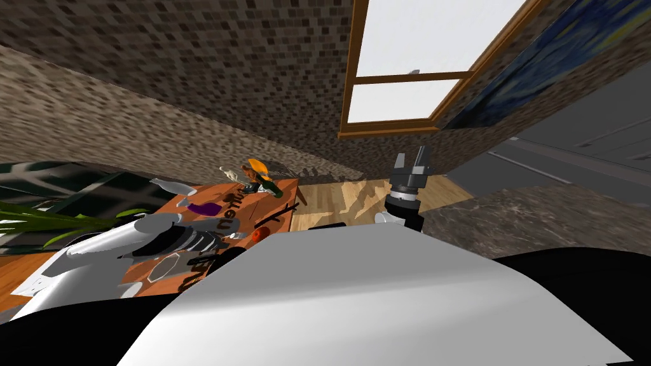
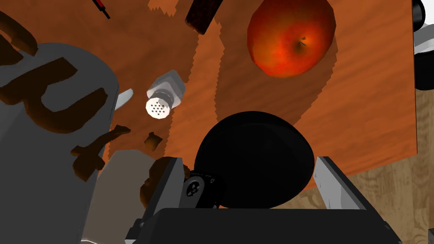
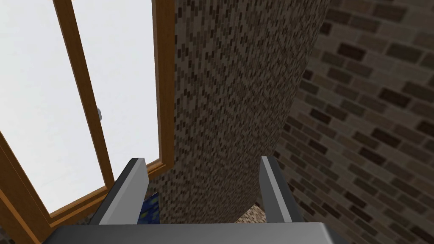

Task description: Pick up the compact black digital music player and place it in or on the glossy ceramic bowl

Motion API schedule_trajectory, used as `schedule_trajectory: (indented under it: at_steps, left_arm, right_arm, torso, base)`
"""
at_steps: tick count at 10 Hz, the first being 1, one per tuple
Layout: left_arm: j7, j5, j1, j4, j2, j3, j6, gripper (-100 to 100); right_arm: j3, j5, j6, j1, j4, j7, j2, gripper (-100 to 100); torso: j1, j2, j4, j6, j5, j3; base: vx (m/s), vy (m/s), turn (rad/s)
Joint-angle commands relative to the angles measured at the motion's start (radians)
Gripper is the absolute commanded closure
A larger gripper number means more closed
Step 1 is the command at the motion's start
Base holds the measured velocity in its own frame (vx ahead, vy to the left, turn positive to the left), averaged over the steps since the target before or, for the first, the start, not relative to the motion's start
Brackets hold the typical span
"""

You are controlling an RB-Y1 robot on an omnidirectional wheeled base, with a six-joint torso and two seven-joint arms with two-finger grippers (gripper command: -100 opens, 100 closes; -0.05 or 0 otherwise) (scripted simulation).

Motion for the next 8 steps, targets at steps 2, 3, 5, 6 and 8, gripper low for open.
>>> schedule_trajectory:
  at_steps: [2, 3, 5, 6, 8]
  left_arm:
    - [0.054, 0.011, 0.002, -0.004, 0.021, -0.003, 0.048, -100]
    - [0.066, 0.014, 0.002, -0.004, 0.026, -0.003, 0.059, -100]
    - [0.068, 0.015, 0.0, -0.002, 0.029, -0.004, 0.062, -100]
    - [0.071, 0.016, 0.0, -0.002, 0.03, -0.004, 0.064, 0]
    - [0.07, 0.016, 0.0, -0.002, 0.03, -0.004, 0.064, 0]
  right_arm:
    - [0.0, 0.0, 0.0, 0.0, 0.0, 0.0, 0.0, 0]
    - [0.0, 0.0, 0.0, 0.0, 0.0, 0.0, 0.0, 0]
    - [0.0, 0.0, 0.0, 0.0, 0.0, 0.0, 0.0, 0]
    - [0.0, 0.0, 0.0, 0.0, 0.0, 0.0, 0.0, 0]
    - [0.0, 0.0, 0.0, 0.0, 0.0, 0.0, 0.0, 0]
  torso:
    - [0.001, 0.0, 0.0, -0.001, 0.0, 0.0]
    - [0.001, 0.0, 0.0, -0.001, 0.0, 0.0]
    - [0.001, 0.001, 0.0, -0.002, 0.001, 0.0]
    - [0.001, 0.001, 0.0, -0.002, 0.001, 0.001]
    - [0.0, 0.001, 0.0, -0.002, 0.001, 0.001]
  base:
    - [0.013, 0.026, -0.217]
    - [0.006, 0.021, -0.246]
    - [0.003, 0.012, -0.13]
    - [0.0, 0.0, 0.0]
    - [0.0, 0.0, 0.0]
